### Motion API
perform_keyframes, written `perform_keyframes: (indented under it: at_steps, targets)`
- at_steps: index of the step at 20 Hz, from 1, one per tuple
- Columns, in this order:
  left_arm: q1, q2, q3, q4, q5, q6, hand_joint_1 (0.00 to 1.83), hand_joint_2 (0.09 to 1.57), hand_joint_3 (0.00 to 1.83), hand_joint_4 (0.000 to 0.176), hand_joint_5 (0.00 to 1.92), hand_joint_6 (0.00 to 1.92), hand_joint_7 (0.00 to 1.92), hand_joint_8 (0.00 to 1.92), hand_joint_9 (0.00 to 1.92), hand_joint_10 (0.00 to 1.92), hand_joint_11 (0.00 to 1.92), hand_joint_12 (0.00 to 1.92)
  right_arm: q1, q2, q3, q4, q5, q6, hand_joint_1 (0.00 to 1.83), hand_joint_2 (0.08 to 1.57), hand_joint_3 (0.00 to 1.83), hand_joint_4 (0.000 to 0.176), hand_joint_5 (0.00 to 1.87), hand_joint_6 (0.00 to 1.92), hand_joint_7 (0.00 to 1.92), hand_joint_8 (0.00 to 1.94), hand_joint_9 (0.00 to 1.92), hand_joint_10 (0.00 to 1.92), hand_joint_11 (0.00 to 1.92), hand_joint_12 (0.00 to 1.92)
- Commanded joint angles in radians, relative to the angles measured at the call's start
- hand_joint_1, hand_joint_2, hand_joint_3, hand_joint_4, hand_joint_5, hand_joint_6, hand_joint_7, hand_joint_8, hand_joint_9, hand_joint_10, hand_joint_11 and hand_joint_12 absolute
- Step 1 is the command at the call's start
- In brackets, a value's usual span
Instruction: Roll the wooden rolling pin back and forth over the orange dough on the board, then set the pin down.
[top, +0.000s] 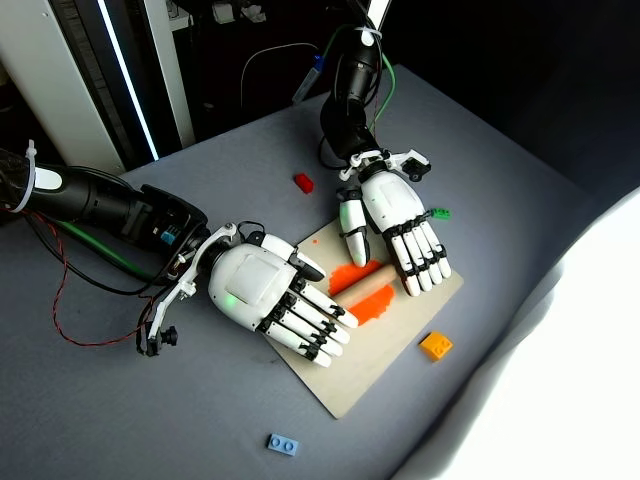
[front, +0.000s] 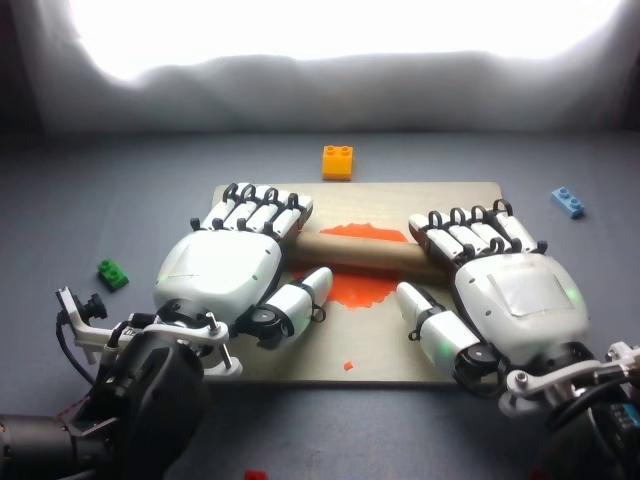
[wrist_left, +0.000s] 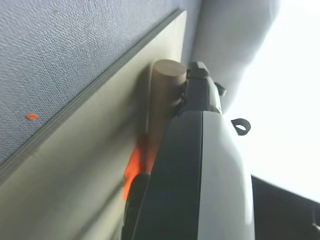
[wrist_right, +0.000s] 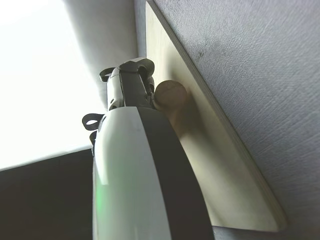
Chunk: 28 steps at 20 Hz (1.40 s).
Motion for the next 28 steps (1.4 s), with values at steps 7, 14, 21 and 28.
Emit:
perform_keyframes:
  at_steps: [7, 14, 21, 28]
  targets:
    - [0.02, 0.029, -0.036, 0.007, -0.038, 0.012, 0.0, 1.53, 0.0, 0.0, 0.17, 0.0, 0.19, 0.0, 0.11, 0.01, 0.0, 0.07, -0.012, 0.0, -0.016, -0.031, 0.053, -0.011, 0.0, 1.57, 0.01, 0.0, 0.34, 0.01, 0.34, 0.0, 0.25, 0.0, 0.0, 0.59]
    - [0.022, 0.048, -0.063, 0.007, -0.039, 0.02, 0.0, 1.53, 0.0, 0.0, 0.17, 0.0, 0.2, 0.0, 0.13, 0.01, 0.0, 0.09, -0.015, 0.0, -0.024, -0.032, 0.065, -0.019, 0.0, 1.57, 0.01, 0.0, 0.31, 0.01, 0.34, 0.01, 0.25, 0.01, 0.0, 0.58]
    - [0.033, 0.069, -0.096, 0.011, -0.043, 0.029, 0.0, 1.53, 0.0, 0.0, 0.18, 0.01, 0.19, 0.0, 0.12, 0.0, 0.0, 0.08, -0.02, 0.0, -0.032, -0.032, 0.075, -0.028, 0.0, 1.57, 0.02, 0.0, 0.32, 0.01, 0.34, 0.0, 0.27, 0.01, 0.0, 0.59]
    - [0.05, 0.079, -0.122, 0.035, -0.057, 0.025, 0.0, 1.53, 0.0, 0.0, 0.19, 0.01, 0.21, 0.0, 0.14, 0.01, 0.0, 0.12, -0.028, 0.004, -0.037, -0.032, 0.081, -0.031, 0.0, 1.56, 0.01, 0.0, 0.35, 0.01, 0.37, 0.01, 0.29, 0.01, 0.0, 0.65]
